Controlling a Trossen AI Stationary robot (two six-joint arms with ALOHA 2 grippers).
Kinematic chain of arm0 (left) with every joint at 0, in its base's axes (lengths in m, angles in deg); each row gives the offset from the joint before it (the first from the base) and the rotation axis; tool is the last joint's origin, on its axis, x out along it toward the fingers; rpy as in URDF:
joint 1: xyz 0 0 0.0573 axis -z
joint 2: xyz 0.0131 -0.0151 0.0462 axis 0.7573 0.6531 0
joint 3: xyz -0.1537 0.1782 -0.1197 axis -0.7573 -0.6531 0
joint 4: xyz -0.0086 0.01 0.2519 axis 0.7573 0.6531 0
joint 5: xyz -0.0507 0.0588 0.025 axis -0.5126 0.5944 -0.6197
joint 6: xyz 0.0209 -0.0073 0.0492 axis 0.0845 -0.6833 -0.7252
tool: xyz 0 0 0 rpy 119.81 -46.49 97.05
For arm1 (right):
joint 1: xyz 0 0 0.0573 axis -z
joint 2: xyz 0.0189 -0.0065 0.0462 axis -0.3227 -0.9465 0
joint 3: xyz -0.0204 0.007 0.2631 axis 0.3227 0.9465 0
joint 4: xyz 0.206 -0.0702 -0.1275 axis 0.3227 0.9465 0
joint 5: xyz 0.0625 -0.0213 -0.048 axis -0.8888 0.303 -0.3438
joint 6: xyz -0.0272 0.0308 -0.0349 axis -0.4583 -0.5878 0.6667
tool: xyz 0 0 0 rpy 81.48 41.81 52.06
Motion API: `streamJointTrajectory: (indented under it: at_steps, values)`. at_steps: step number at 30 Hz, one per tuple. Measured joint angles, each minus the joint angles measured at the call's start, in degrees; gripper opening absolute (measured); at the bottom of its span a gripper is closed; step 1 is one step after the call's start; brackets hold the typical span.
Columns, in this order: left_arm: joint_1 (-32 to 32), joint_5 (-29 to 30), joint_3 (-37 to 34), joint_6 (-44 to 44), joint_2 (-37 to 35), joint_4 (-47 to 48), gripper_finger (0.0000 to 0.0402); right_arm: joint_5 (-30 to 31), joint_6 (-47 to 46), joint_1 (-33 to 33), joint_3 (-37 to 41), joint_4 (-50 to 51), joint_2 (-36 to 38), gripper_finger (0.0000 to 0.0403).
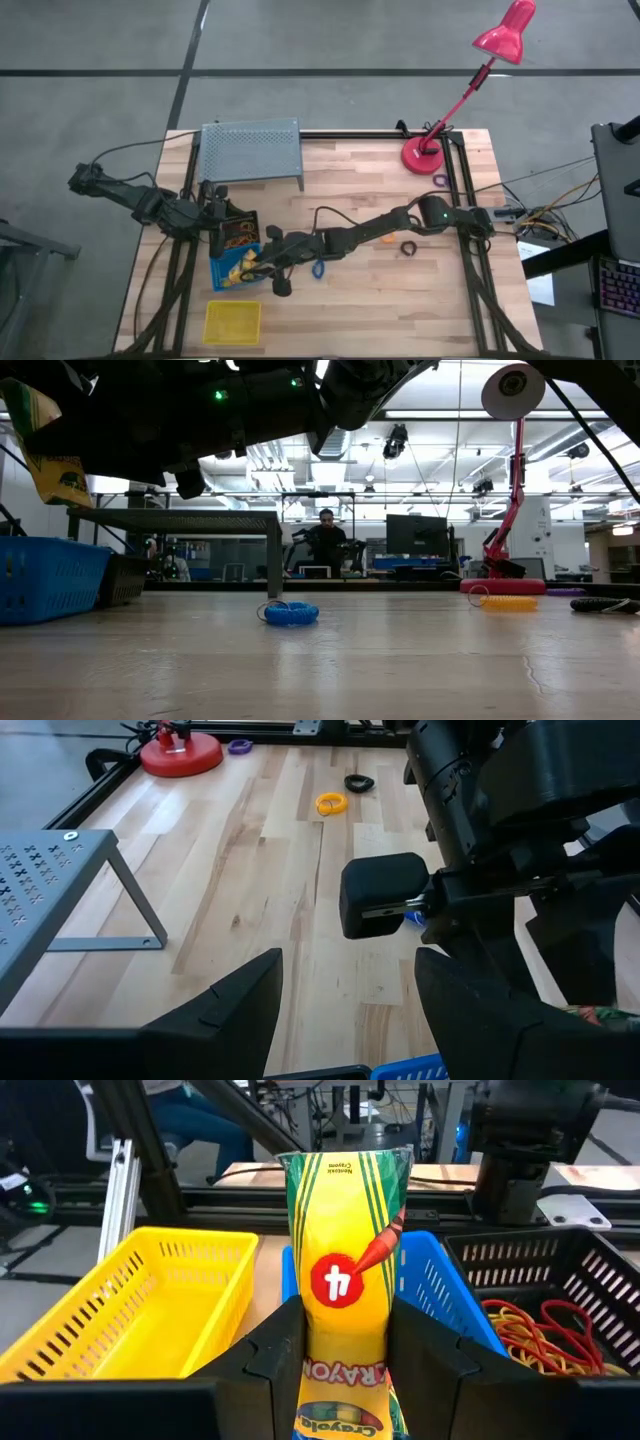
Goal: Pick & Place Office Desk Supplies
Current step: Put the yellow crayon box in the blue bin
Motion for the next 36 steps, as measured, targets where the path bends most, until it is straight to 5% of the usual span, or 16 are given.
streamJointTrajectory:
  at_steps: [33,36]
  values:
    - [0.02,0.0,-0.02,-0.07,0.0,0.0,0.0232,-0.85,-1.6,0.36,0.1,-4.1,1.98,0.0113]
    - [0.0,0.66,-0.02,-5.09,0.0,-0.03,0.0232,-1.53,-0.49,0.34,0.12,-3.23,3.75,0.0114]
